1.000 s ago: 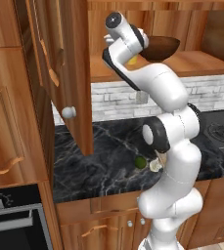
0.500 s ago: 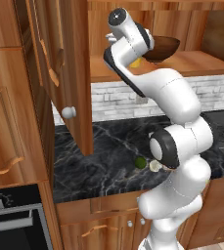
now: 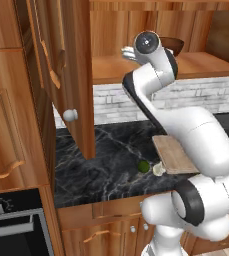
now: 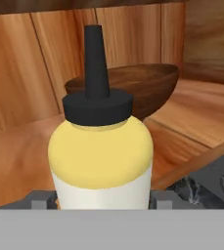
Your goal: Open the cabinet. Place the bowl and condiment on the counter. Then place the lime and garlic on the cutting board.
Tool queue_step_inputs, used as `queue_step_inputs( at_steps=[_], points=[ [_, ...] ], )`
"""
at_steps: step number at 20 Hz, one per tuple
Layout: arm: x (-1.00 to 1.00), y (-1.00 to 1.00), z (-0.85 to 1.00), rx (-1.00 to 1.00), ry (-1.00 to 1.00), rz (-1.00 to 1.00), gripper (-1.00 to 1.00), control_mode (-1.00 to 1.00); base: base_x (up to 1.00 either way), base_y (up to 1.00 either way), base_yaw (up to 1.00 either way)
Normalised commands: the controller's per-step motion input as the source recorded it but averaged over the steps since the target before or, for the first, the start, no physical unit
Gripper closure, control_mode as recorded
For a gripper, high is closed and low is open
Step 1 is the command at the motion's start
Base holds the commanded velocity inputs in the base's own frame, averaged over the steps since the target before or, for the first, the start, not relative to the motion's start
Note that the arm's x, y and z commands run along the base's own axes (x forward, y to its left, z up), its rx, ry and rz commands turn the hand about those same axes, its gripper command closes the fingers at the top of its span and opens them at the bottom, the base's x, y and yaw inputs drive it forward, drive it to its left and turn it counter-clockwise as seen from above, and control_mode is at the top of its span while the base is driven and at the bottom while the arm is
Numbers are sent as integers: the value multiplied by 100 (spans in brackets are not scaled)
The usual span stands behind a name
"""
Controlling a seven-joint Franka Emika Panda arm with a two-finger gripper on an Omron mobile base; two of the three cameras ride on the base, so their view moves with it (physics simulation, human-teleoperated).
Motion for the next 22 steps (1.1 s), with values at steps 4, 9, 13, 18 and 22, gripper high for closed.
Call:
queue_step_inputs(
  at_steps=[4, 9, 13, 18, 22],
  points=[
    [-100, -8, 0, 7, -1, 6, 100, -100, 0, 0, 0],
    [-100, 0, 0, 5, 0, 5, 100, -100, 0, 0, 0],
    [-100, 1, -29, 0, 0, 18, 100, -100, 0, 0, 0],
    [-44, 10, -95, 0, 3, 30, 100, -100, 0, 0, 0],
    [2, 24, -100, -9, 10, 38, 100, -100, 0, 0, 0]
  ],
)
